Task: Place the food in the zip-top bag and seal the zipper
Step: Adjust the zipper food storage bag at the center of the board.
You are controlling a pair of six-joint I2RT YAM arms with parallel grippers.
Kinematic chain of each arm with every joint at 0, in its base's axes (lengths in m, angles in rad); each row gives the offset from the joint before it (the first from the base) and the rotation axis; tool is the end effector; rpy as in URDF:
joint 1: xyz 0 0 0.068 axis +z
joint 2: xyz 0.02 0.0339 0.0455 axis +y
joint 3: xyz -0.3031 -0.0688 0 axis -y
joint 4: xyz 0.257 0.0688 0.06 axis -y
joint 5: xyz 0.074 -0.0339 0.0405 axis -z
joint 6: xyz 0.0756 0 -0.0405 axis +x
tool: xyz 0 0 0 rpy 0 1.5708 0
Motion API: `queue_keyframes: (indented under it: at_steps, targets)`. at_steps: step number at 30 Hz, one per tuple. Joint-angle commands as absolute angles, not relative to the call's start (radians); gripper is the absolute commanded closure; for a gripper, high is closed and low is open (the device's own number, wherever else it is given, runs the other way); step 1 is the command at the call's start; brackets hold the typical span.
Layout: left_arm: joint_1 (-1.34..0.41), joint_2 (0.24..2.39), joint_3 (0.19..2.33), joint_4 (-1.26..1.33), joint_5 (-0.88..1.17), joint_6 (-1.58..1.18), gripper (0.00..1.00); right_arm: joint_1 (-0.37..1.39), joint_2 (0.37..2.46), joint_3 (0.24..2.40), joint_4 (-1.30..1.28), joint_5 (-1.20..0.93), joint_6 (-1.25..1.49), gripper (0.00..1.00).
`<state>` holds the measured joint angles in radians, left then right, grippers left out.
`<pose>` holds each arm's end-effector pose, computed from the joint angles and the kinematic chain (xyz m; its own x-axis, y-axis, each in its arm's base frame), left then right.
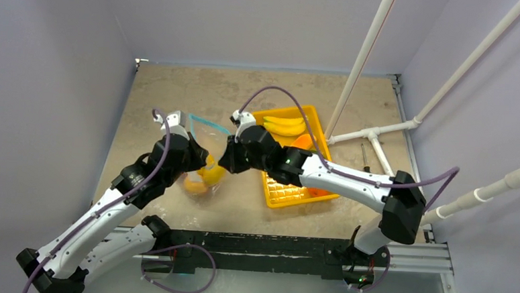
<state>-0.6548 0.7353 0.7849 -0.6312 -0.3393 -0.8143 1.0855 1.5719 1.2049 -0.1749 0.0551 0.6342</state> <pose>0.1504 -0.0838 0.3097 -0.5563 -0.4375 -0.7065 -0.0741 0.8729 -0.4822 0.1949 0.3606 0.3033 -0.7041 -0.0668 -0.7070 -0.5512 0.6791 0.4848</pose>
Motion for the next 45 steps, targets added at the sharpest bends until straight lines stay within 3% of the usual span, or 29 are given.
queue_keyframes:
  at_steps: [1,6,16,31,45]
  targets:
    - [-0.650,0.751,0.967,-0.598,-0.373,-0.745,1.00,1.083,1.458,1.385,-0.128,0.174,0.586,1.00]
    - [-0.649,0.707,0.991,-0.628,-0.447,-0.723,1.00,1.083,1.399,1.361,-0.062,0.161,0.569,1.00]
    - [-0.649,0.701,0.707,-0.508,-0.325,-0.822,1.00,1.085,1.463,1.244,-0.105,0.071,0.607,1.00]
    - [-0.650,0.811,0.927,-0.484,-0.390,-0.638,1.00,1.086,1.422,1.324,-0.109,0.186,0.599,1.00]
    - [-0.641,0.960,1.032,-0.444,-0.262,-0.419,1.00,1.086,1.431,1.106,0.073,0.080,0.804,1.00]
